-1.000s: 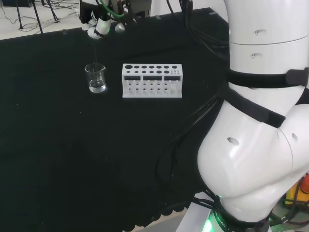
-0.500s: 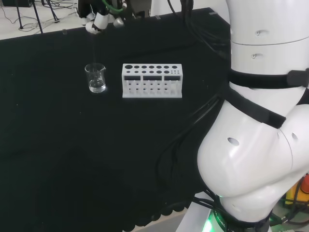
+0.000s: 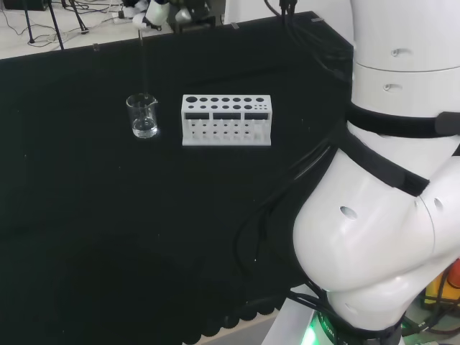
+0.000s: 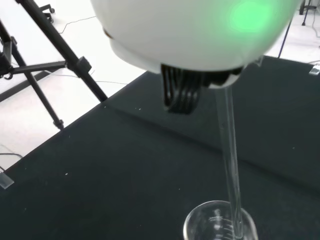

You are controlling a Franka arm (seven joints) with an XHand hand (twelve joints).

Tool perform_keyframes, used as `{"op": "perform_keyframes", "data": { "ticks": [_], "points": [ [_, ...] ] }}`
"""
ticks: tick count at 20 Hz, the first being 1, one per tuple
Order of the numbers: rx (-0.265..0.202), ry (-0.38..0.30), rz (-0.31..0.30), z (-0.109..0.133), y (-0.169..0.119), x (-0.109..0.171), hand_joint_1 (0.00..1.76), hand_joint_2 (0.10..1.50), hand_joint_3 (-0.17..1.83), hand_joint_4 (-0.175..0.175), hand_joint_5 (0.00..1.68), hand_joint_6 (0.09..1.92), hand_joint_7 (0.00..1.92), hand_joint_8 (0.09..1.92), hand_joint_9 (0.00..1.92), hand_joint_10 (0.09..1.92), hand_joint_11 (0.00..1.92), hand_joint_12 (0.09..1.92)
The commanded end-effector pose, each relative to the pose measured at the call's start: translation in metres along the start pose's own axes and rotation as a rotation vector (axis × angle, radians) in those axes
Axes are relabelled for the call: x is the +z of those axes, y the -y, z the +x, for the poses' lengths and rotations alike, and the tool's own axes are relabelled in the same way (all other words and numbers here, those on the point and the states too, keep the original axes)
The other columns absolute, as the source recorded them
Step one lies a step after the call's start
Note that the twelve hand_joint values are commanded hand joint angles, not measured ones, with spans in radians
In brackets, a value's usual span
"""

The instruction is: Put the glass rod back on the white test tube rack.

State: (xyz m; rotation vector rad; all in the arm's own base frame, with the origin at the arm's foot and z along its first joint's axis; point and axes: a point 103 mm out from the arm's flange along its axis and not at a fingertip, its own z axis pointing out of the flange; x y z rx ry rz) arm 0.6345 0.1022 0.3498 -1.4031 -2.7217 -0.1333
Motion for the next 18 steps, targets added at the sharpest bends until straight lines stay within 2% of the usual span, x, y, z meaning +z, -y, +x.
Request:
{"op": "perform_keyframes", "data": {
  "ticks": [1, 9, 18],
  "points": [
    [0.031, 0.004, -0.026, -0.021, 0.026, -0.024, 1.35, 0.38, 1.07, -0.175, 1.43, 0.35, 1.46, 0.80, 1.87, 0.54, 1.69, 0.71],
    [0.088, 0.031, -0.043, -0.048, 0.059, -0.048, 1.35, 0.38, 1.07, -0.175, 1.43, 0.35, 1.46, 0.80, 1.87, 0.54, 1.69, 0.71],
    [0.166, 0.025, -0.065, -0.082, 0.085, -0.063, 1.35, 0.38, 1.06, -0.175, 1.43, 0.35, 1.46, 0.80, 1.87, 0.54, 1.69, 0.71]
  ]
}}
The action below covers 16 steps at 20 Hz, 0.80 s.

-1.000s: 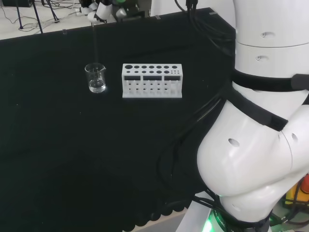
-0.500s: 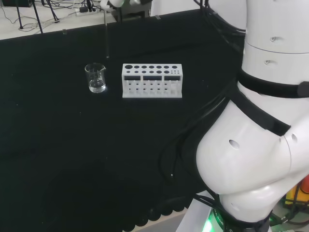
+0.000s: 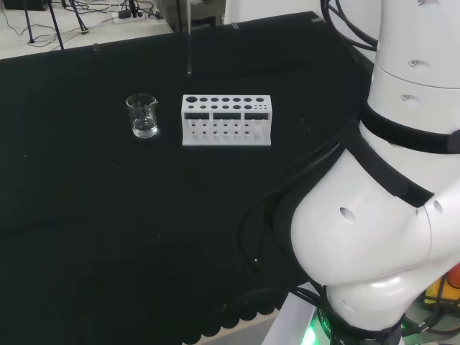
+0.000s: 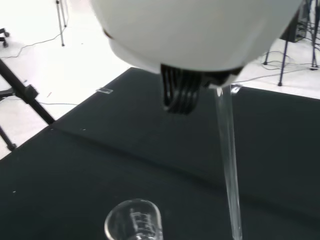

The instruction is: Put the glass rod back on the white test tube rack.

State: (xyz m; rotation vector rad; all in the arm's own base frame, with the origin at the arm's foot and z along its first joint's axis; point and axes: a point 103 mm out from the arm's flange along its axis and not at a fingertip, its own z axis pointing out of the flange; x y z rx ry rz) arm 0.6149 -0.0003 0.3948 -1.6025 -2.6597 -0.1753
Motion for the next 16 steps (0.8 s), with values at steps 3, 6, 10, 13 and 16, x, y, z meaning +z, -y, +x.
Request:
{"op": "perform_keyframes", "data": {
  "ticks": [3, 6, 10, 13, 16],
  "points": [
    [0.064, -0.008, -0.009, -0.024, 0.018, -0.008, 1.35, 0.38, 1.06, -0.175, 1.43, 0.35, 1.46, 0.80, 1.87, 0.54, 1.69, 0.71],
    [0.081, -0.006, -0.004, -0.028, 0.027, -0.007, 1.35, 0.38, 1.06, -0.175, 1.43, 0.35, 1.46, 0.80, 1.87, 0.54, 1.69, 0.71],
    [0.093, -0.009, 0.005, -0.028, 0.037, -0.005, 1.35, 0.38, 1.06, -0.175, 1.43, 0.35, 1.46, 0.80, 1.87, 0.54, 1.69, 0.70],
    [0.098, -0.007, 0.007, -0.027, 0.046, -0.004, 1.35, 0.38, 1.06, -0.175, 1.43, 0.35, 1.46, 0.80, 1.87, 0.54, 1.69, 0.70],
    [0.097, 0.000, 0.013, -0.024, 0.057, -0.003, 1.35, 0.38, 1.06, -0.175, 1.43, 0.35, 1.46, 0.80, 1.87, 0.54, 1.69, 0.70]
  ]
}}
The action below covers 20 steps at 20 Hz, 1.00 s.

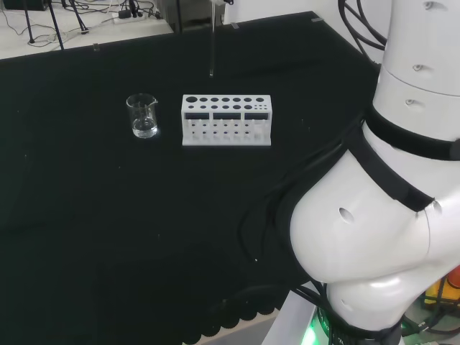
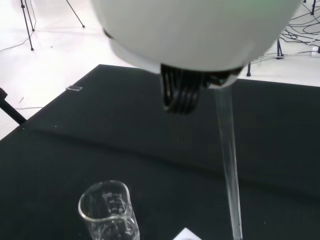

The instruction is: Put the glass rod back on the white test tube rack.

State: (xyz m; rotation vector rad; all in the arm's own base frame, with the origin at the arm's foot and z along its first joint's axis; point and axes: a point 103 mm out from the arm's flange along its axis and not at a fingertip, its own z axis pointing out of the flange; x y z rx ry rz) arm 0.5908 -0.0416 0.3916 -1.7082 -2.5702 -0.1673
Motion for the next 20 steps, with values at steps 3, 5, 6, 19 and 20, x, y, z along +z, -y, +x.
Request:
{"op": "perform_keyframes", "data": {
  "ticks": [3, 5, 6, 19, 20],
  "points": [
    [0.000, 0.005, 0.002, 0.001, 0.018, 0.000, 1.35, 0.38, 1.06, -0.175, 1.43, 0.35, 1.46, 0.80, 1.87, 0.54, 1.69, 0.70],
    [-0.004, 0.011, -0.007, 0.007, 0.021, 0.001, 1.35, 0.38, 1.06, -0.175, 1.43, 0.35, 1.46, 0.80, 1.87, 0.54, 1.69, 0.70],
    [-0.006, 0.010, -0.009, 0.011, 0.023, 0.002, 1.35, 0.38, 1.06, -0.175, 1.43, 0.35, 1.46, 0.80, 1.87, 0.54, 1.69, 0.70],
    [-0.044, -0.020, 0.024, 0.034, 0.018, 0.023, 1.35, 0.38, 1.06, -0.175, 1.43, 0.35, 1.46, 0.80, 1.87, 0.54, 1.69, 0.70],
    [-0.048, -0.020, 0.026, 0.038, 0.017, 0.024, 1.35, 0.38, 1.06, -0.175, 1.43, 0.35, 1.46, 0.80, 1.87, 0.54, 1.69, 0.70]
  ]
}}
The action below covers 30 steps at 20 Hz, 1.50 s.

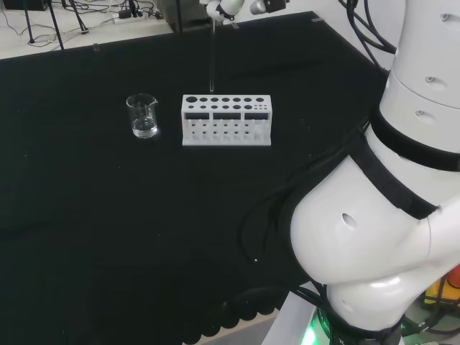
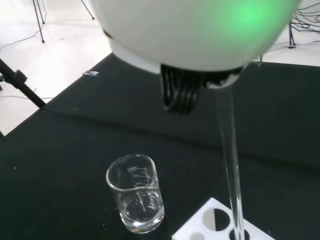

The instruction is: Put the glass rod back on the white test tube rack.

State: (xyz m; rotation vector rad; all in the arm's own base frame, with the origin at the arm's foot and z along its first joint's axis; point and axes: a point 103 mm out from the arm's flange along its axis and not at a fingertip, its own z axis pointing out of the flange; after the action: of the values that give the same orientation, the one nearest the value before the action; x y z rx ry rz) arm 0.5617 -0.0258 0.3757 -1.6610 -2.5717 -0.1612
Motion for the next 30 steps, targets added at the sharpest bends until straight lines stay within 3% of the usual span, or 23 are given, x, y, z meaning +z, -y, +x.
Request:
{"op": "perform_keyframes", "data": {
  "ticks": [1, 11, 30],
  "points": [
    [-0.027, 0.002, 0.011, 0.016, -0.006, 0.009, 1.35, 0.38, 1.06, -0.175, 1.43, 0.35, 1.46, 0.80, 1.87, 0.54, 1.69, 0.70],
    [-0.046, -0.011, 0.031, 0.021, -0.017, 0.020, 1.35, 0.38, 1.06, -0.175, 1.43, 0.35, 1.46, 0.80, 1.87, 0.54, 1.69, 0.71],
    [-0.012, 0.003, 0.053, 0.002, -0.014, 0.033, 1.35, 0.38, 1.06, -0.175, 1.43, 0.35, 1.46, 0.80, 1.87, 0.54, 1.69, 0.70]
  ]
}}
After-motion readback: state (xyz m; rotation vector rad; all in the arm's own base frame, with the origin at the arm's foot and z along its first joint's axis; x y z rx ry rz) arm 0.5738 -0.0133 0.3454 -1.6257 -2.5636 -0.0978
